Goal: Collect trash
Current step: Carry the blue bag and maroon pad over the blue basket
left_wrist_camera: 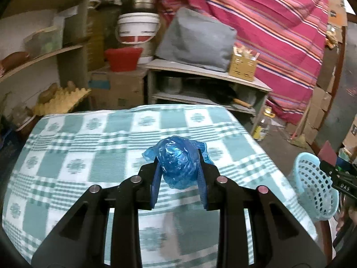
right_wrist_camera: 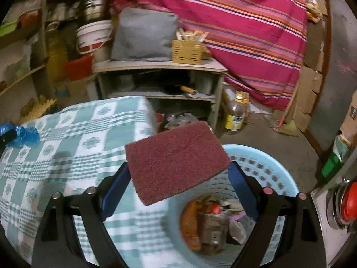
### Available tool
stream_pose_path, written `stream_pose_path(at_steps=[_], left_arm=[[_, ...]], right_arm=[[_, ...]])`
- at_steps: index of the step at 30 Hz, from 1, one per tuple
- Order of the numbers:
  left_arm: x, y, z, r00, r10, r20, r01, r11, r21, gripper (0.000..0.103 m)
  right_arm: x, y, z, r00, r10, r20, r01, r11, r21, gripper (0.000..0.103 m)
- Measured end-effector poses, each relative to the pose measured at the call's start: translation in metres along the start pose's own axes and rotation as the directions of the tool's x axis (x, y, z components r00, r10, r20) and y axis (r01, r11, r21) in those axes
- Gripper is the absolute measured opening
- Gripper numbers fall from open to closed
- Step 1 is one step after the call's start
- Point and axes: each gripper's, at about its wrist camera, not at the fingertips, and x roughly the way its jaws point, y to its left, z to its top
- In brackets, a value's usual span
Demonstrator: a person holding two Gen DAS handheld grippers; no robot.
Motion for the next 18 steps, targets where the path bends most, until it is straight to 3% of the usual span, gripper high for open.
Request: stream_pose_path(at_steps=[8,18], left_arm=[[0.013,-0.069,-0.004,0.996,-0.092,-0.019,0.092,0.994,0.052,0.027],[0.036,-0.177,-0.023,0.972,-0.219,-0.082,0.228,0.964,0.138,0.028]], right_arm=[[-0.005,-0.066,-0.011,0.999,-0.049,-0.014,0.05,0.997,0.056,0.086],[-0.003,-0.123,-0.028,0.997,-0.075,-0.035,0.079,0.988,0.134,0.086]])
